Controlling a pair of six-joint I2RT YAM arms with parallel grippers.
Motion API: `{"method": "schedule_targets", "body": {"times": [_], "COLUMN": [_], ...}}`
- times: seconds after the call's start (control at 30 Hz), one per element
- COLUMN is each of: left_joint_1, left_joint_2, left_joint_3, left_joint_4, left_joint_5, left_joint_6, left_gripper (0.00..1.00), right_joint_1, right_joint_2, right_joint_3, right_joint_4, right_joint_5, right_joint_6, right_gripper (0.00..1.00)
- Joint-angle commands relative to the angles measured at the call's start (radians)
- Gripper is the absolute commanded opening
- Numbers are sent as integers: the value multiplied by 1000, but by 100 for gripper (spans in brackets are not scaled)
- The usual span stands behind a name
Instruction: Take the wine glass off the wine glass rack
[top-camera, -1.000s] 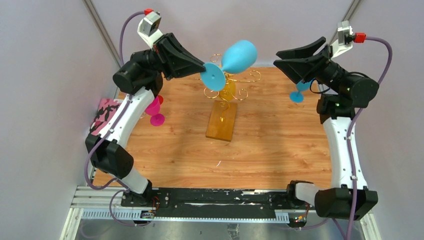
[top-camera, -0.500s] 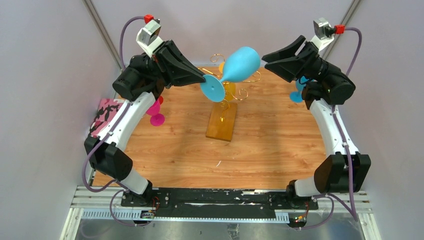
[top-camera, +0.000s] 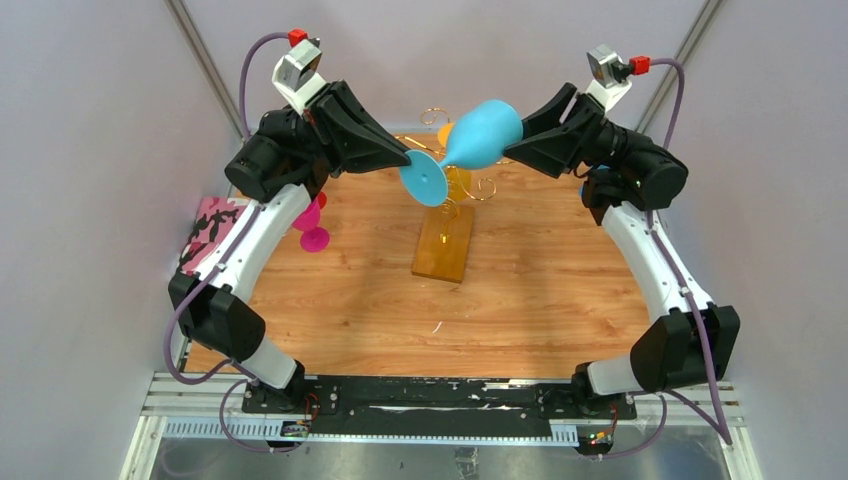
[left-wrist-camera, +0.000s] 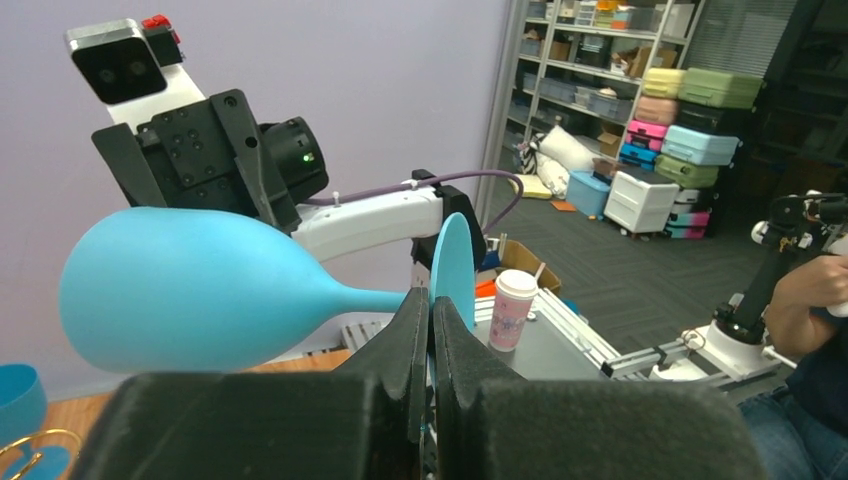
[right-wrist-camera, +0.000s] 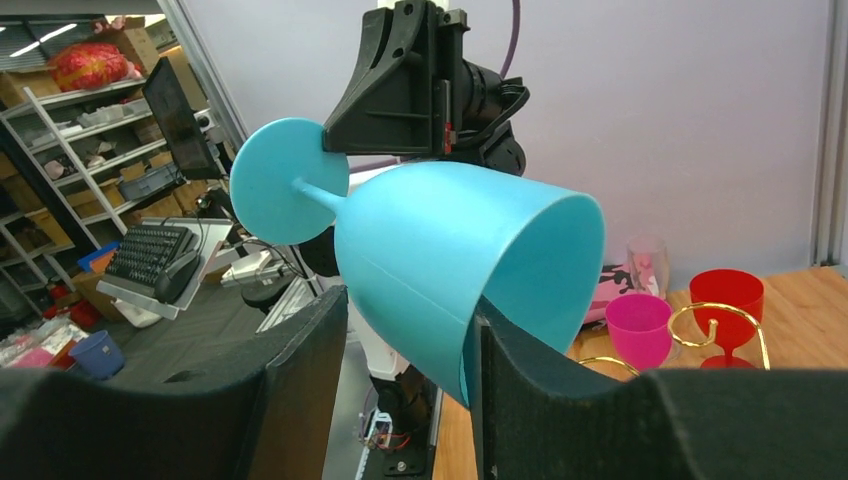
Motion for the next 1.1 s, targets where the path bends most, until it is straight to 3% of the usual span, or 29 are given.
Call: {"method": "schedule_targets", "body": {"times": [0.0,0.2,0.4,0.47,0.63,0.77,0.83,1.07], "left_joint_1": [-6,-5,-5,-5,-4,2,4,9], "left_joint_2": [15,124,204,198,161,153,160,170], "left_joint_3": [24,113,201,186,135,115,111,106], "left_joint_4": [71,71,72,72,72,72,72,72], "left_joint_5": [4,48,52,49,59,66,64,39], "left_joint_6": [5,-33,-93,-82,-42,-29,-33,-24], "left_gripper": [0,0,0,6,35,47,51,50], "right_joint_1": [70,112,113,113,113,113,113,113], "right_joint_2": [16,-30,-141,-174,-247,-331,-368,-416], "right_joint_3": [7,-44,-103,-107,-111,-117,-107,-23], "right_joint_4": [121,151,-78,-192,-373,-520,-636,-1061], "right_joint_5": [-25,-12,4,9,46,86,106,180], "right_joint_6": [44,46,-150,-225,-374,-490,-577,-828], "right_gripper": [45,24,1,0,0,0,0,0]}}
